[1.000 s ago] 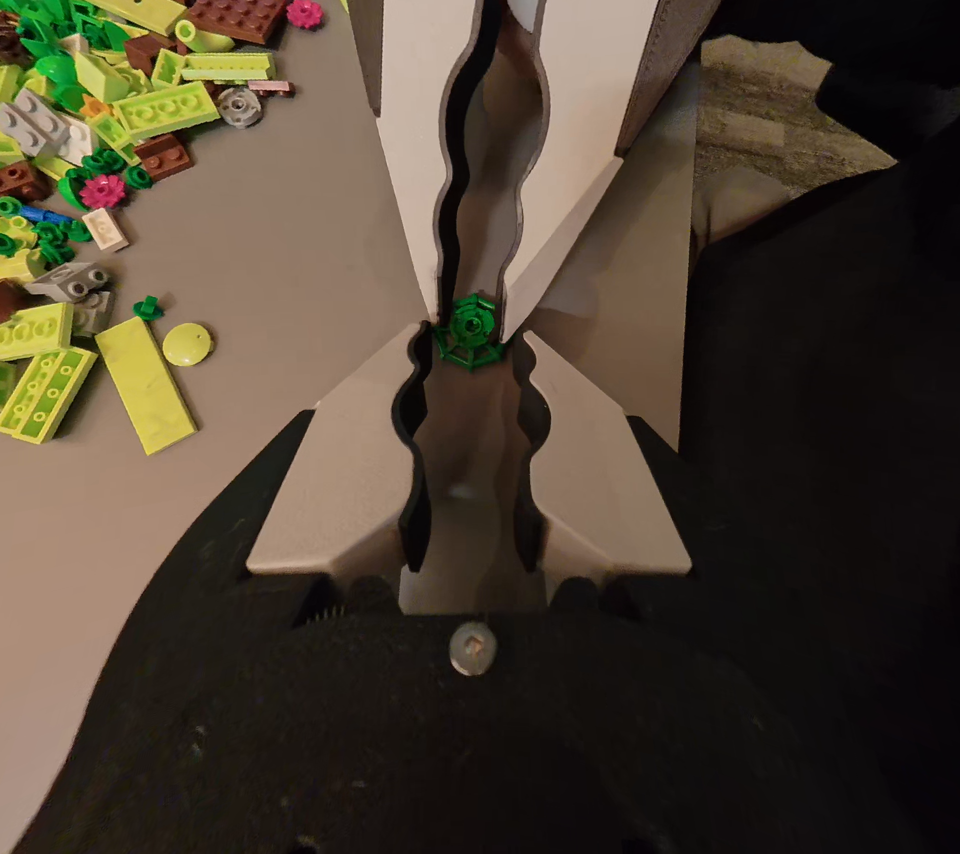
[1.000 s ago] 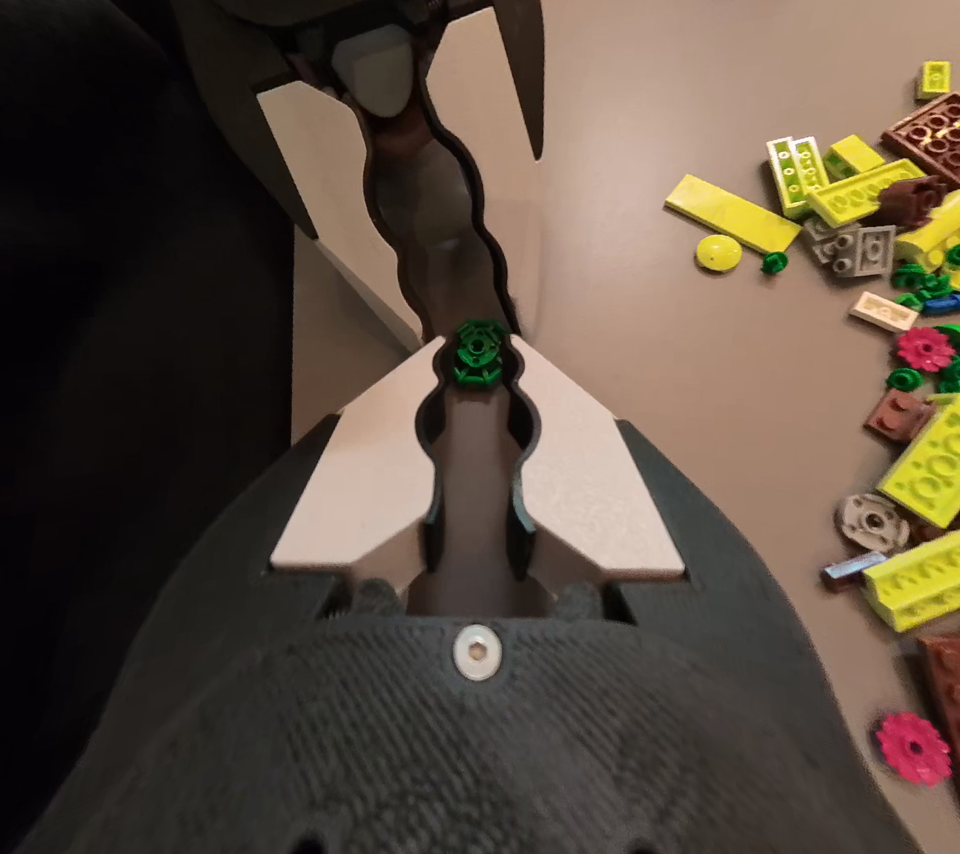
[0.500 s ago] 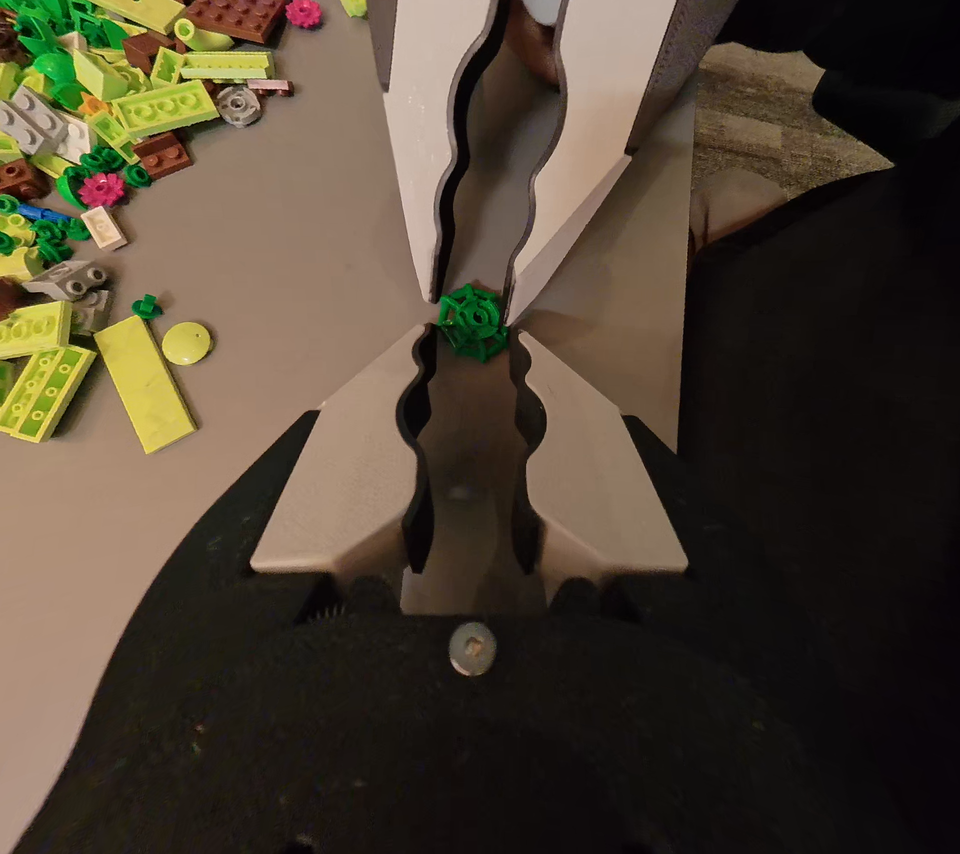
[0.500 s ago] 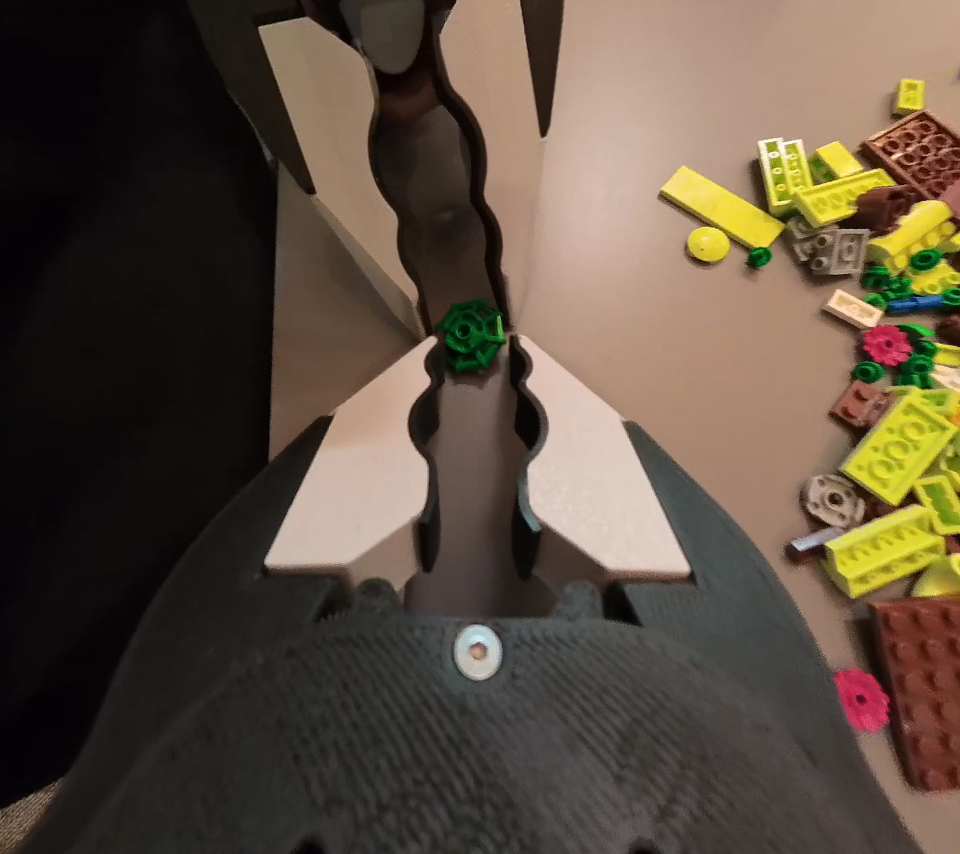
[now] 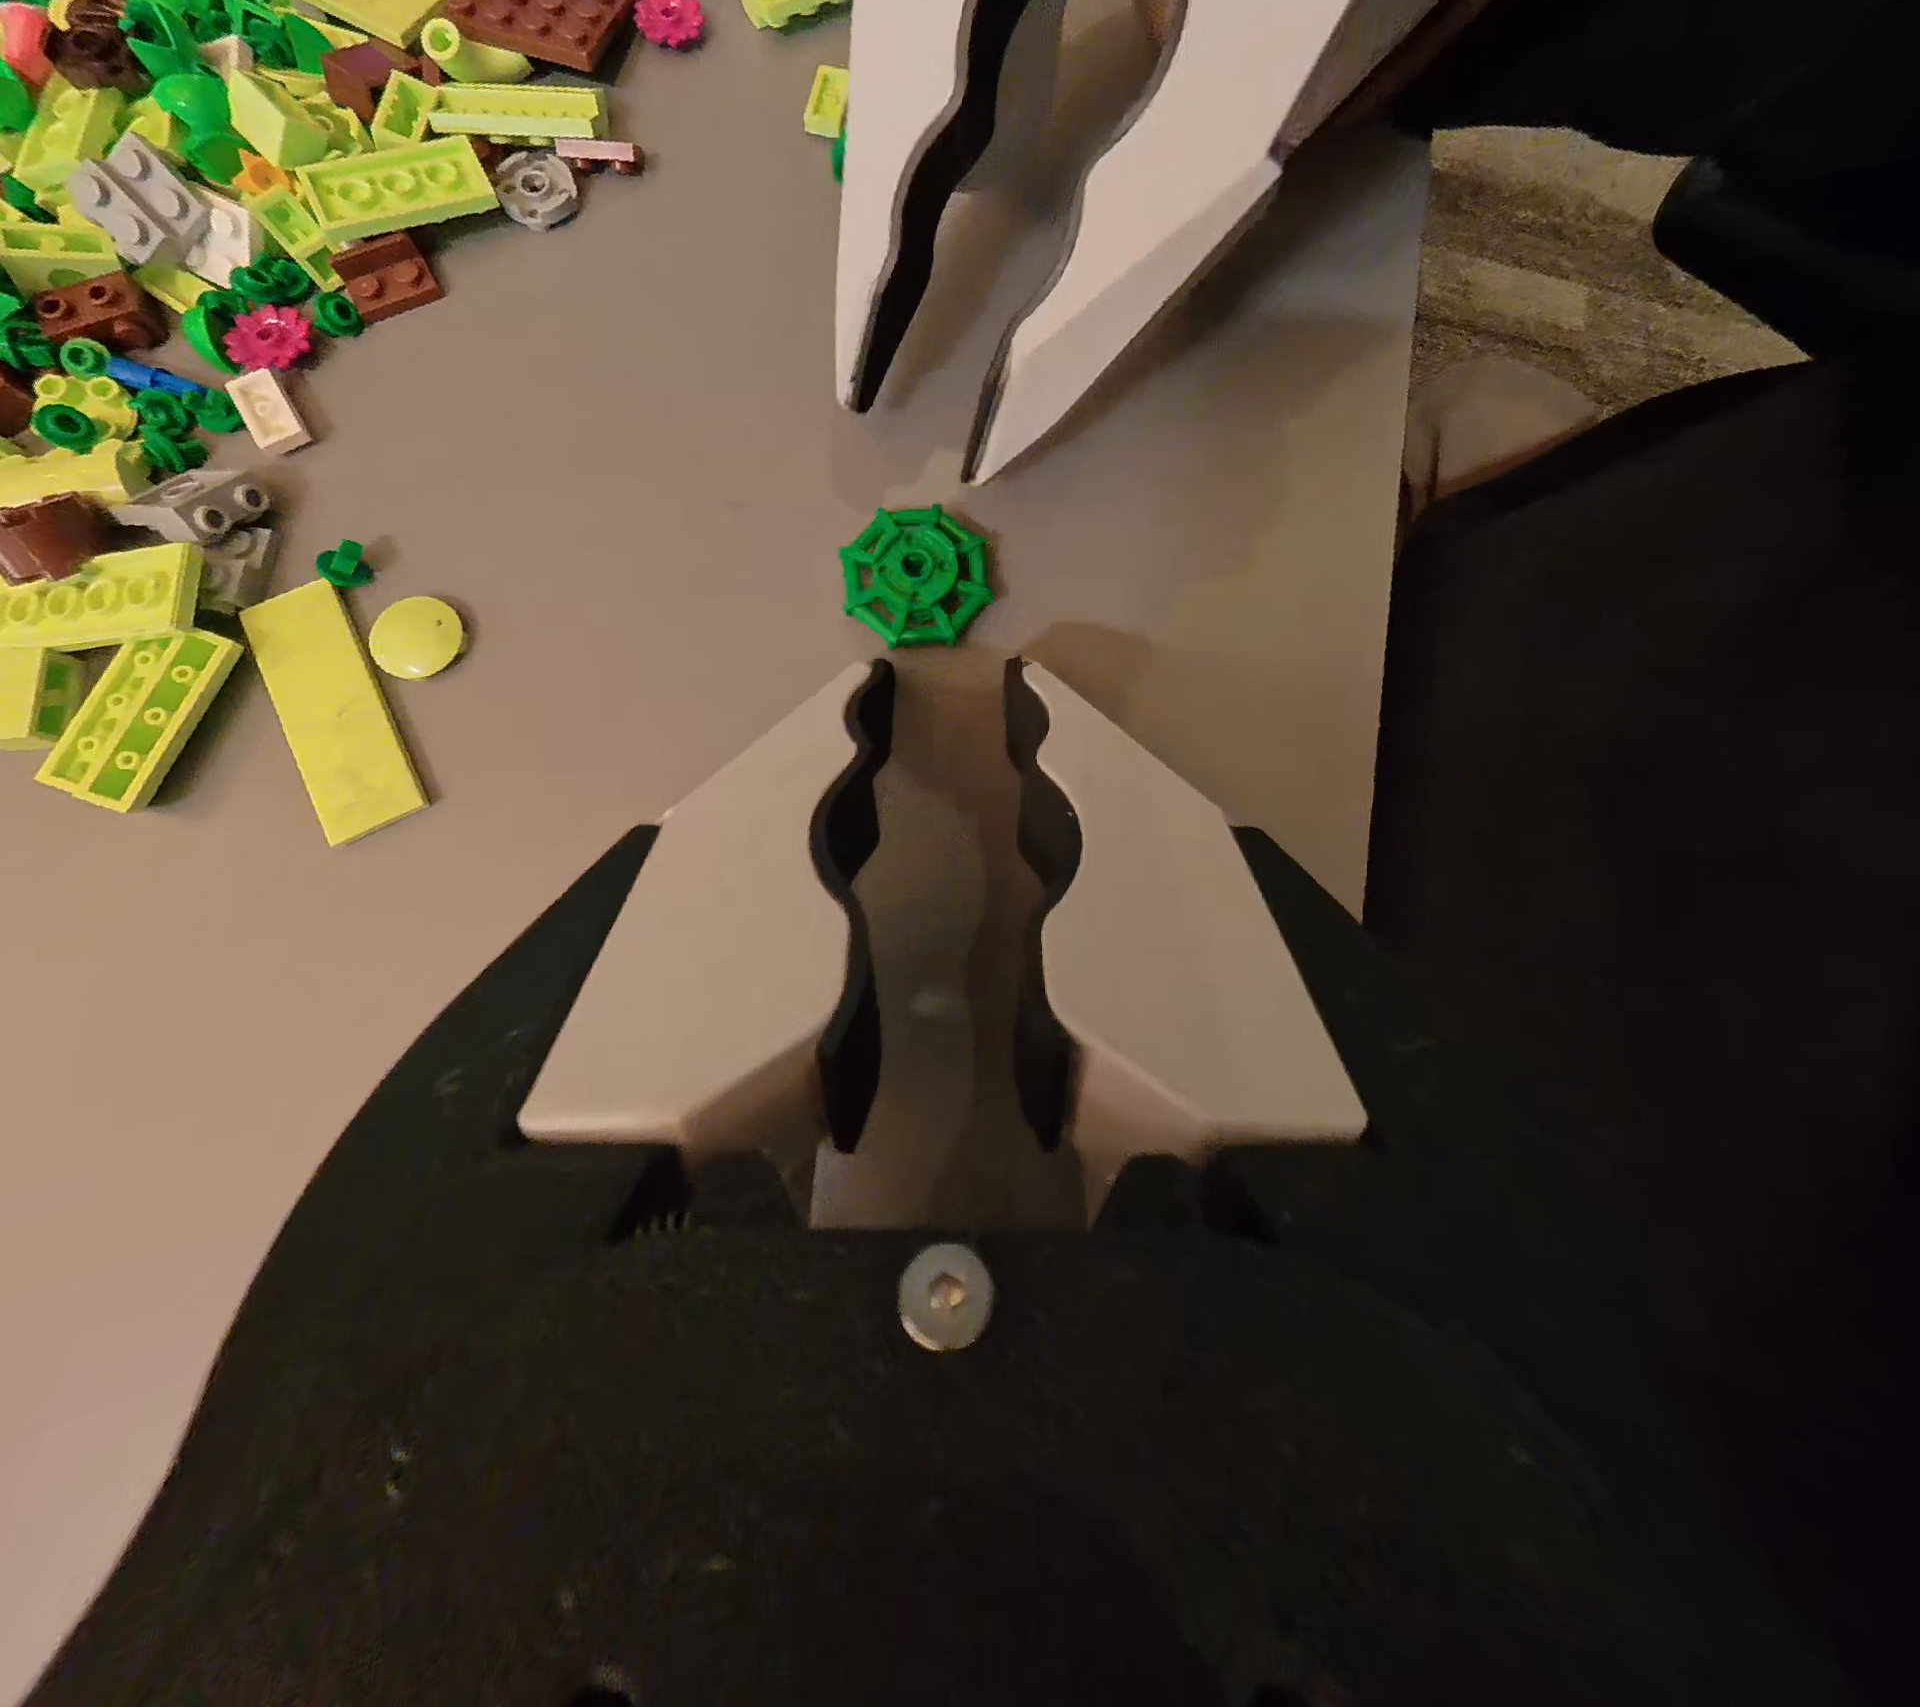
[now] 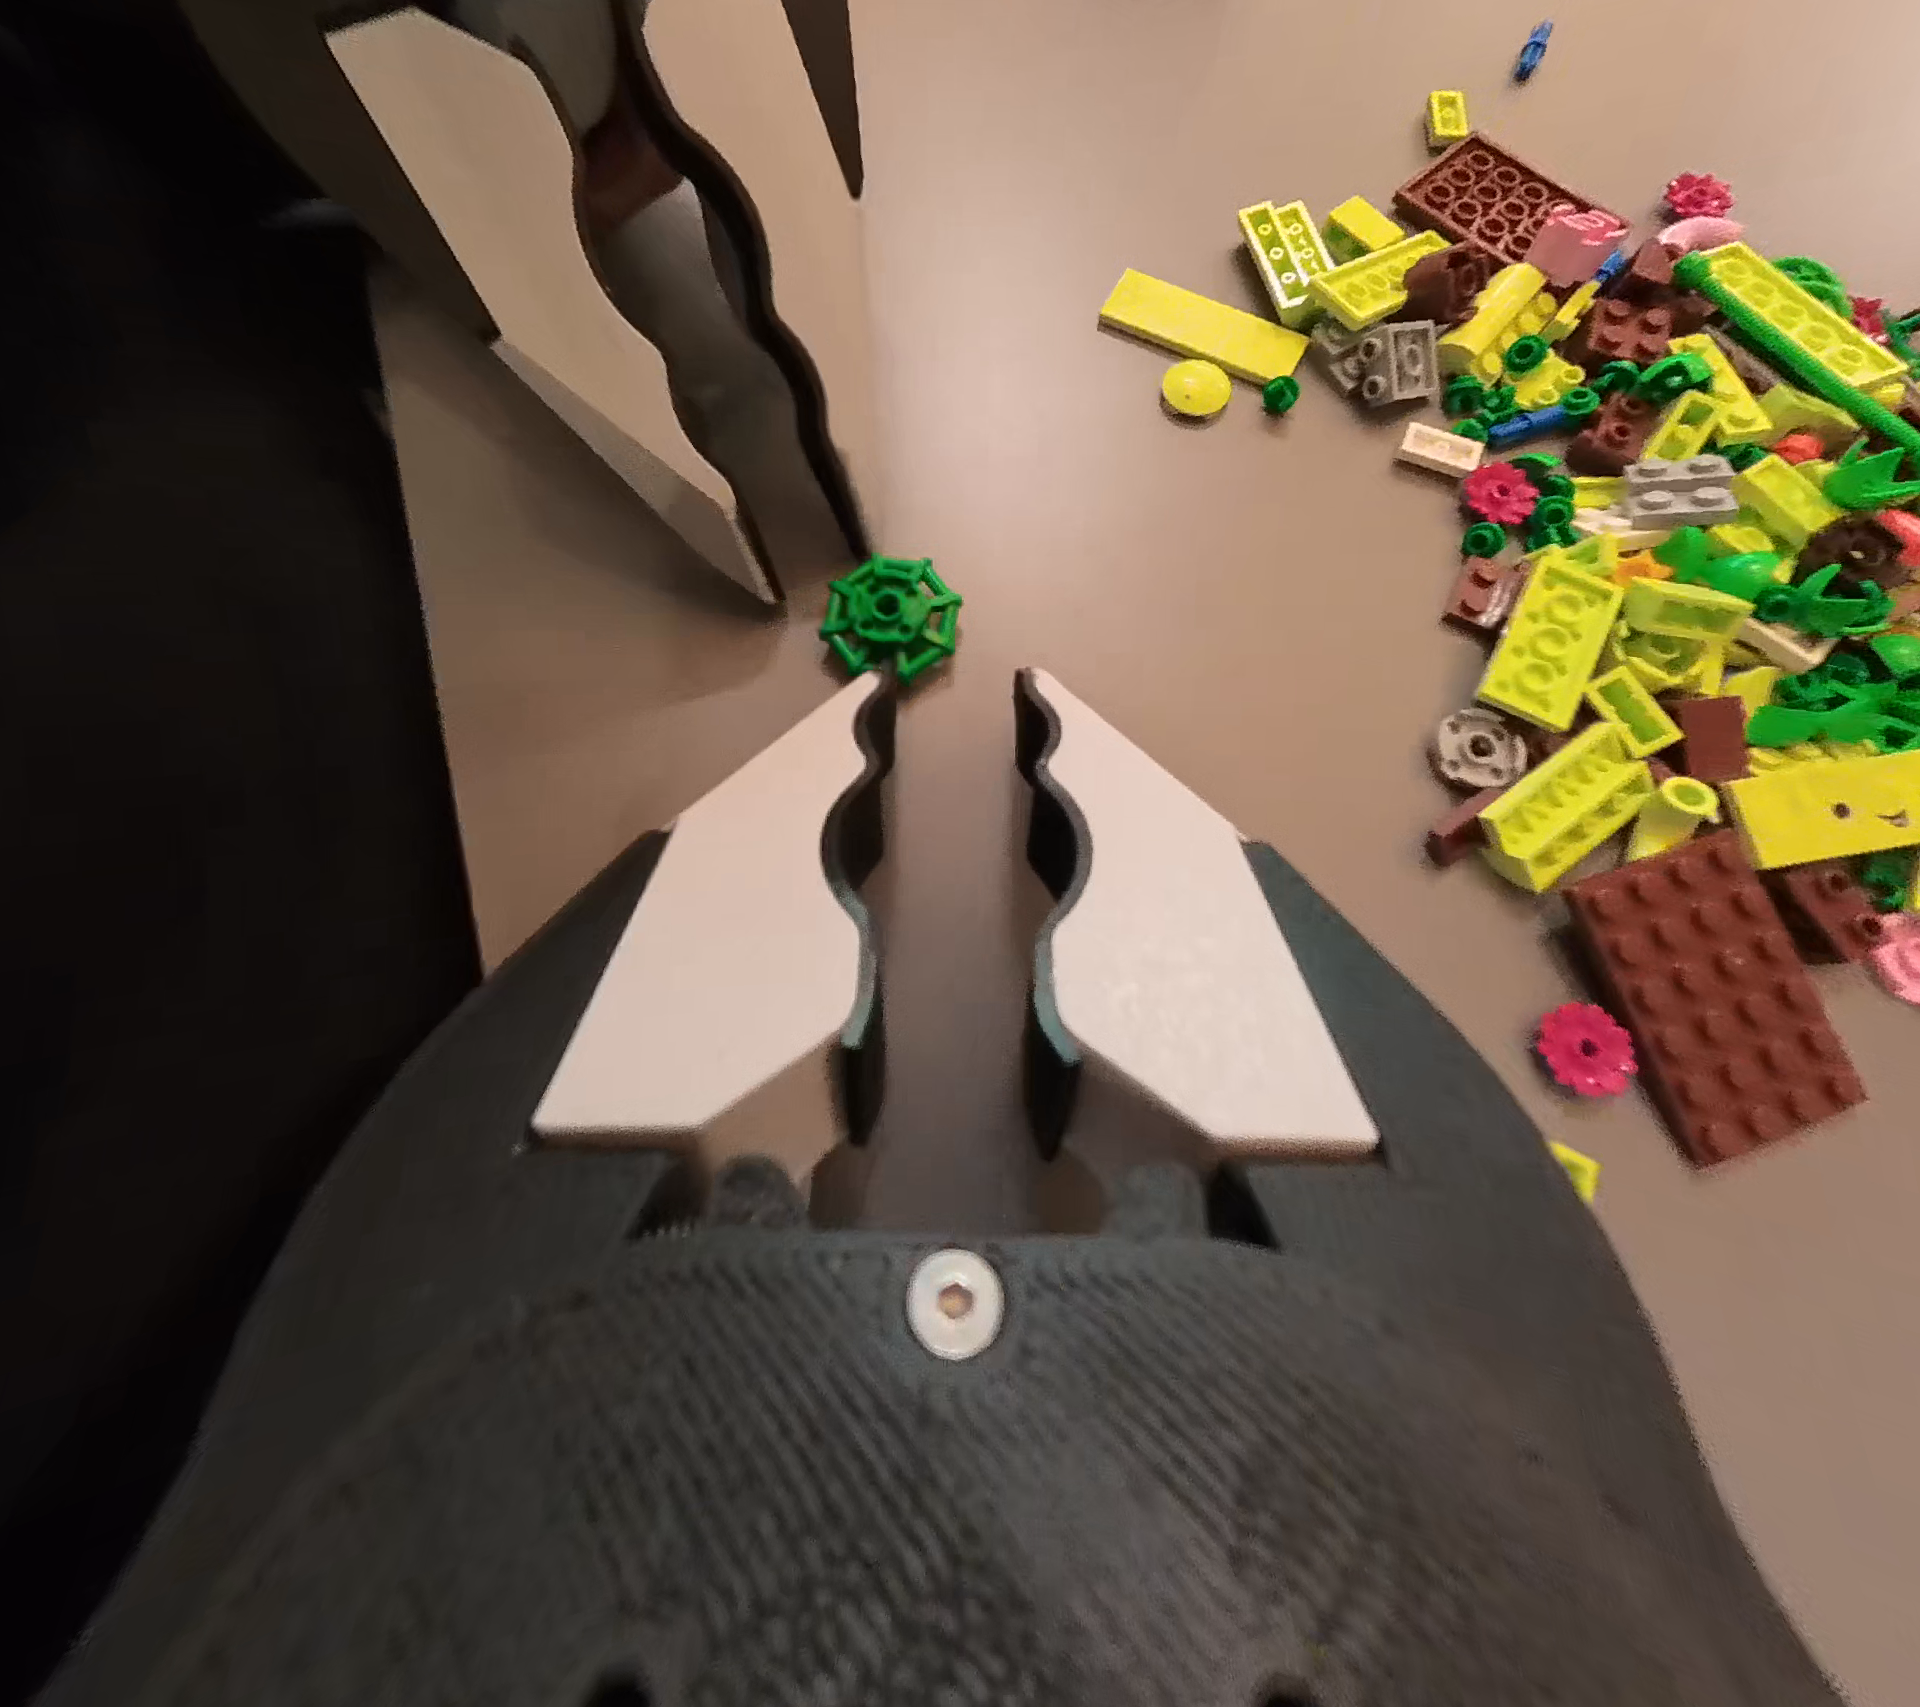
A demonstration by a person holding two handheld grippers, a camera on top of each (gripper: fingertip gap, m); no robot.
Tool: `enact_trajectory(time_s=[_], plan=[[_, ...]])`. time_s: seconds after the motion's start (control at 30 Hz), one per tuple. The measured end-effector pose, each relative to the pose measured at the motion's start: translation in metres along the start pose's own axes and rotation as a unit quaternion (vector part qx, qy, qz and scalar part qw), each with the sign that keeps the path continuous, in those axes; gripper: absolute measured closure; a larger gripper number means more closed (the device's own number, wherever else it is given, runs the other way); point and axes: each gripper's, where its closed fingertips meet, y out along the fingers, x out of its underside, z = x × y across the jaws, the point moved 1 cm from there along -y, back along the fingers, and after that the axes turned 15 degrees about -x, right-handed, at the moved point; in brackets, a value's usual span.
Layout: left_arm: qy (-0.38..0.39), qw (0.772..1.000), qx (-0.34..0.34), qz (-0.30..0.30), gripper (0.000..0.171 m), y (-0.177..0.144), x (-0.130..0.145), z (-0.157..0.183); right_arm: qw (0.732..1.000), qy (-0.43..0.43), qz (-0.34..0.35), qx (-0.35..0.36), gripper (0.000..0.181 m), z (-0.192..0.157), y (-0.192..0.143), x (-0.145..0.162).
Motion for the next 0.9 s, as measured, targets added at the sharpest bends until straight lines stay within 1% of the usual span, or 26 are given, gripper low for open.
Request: enact_trajectory(time_s=[0.1,0.17,0.27,0.37,0.43,0.47,0.63,0.8,0.9], plan=[[0.000,1.000,-0.006,-0.006,0.131,0.002,0.001,-0.001,1.000,-0.003,0.016,0.003,0.161,-0.004,-0.001,-0.005],[0.011,1.000,-0.015,-0.001,0.120,0.005,-0.002,-0.004,1.000,-0.006,0.023,-0.001,0.161,-0.007,0.002,-0.009],[0.029,0.999,-0.026,0.003,0.121,0.011,-0.007,-0.009,1.000,-0.010,0.023,0.005,0.161,-0.006,0.007,-0.013],[0.038,0.999,-0.003,0.004,0.126,0.015,-0.010,-0.006,1.000,-0.011,0.007,-0.004,0.161,-0.007,0.015,-0.013],[0.046,0.999,0.019,0.004,0.140,0.014,-0.010,-0.001,1.000,-0.006,-0.008,-0.013,0.162,-0.008,0.019,-0.010],[0.048,0.999,0.020,0.005,0.143,0.013,-0.010,0.000,1.000,-0.003,-0.012,-0.016,0.163,-0.008,0.020,-0.008],[0.048,0.999,0.013,0.006,0.145,0.014,-0.010,-0.001,0.999,0.008,-0.012,-0.039,0.168,-0.011,0.021,-0.008],[0.058,0.998,0.021,0.008,0.145,0.013,-0.010,0.002,0.999,-0.001,-0.017,-0.039,0.169,-0.013,0.021,-0.007],[0.066,0.997,0.023,0.011,0.145,0.012,-0.010,0.004,0.999,0.008,-0.042,-0.034,0.169,-0.015,0.021,-0.006]])
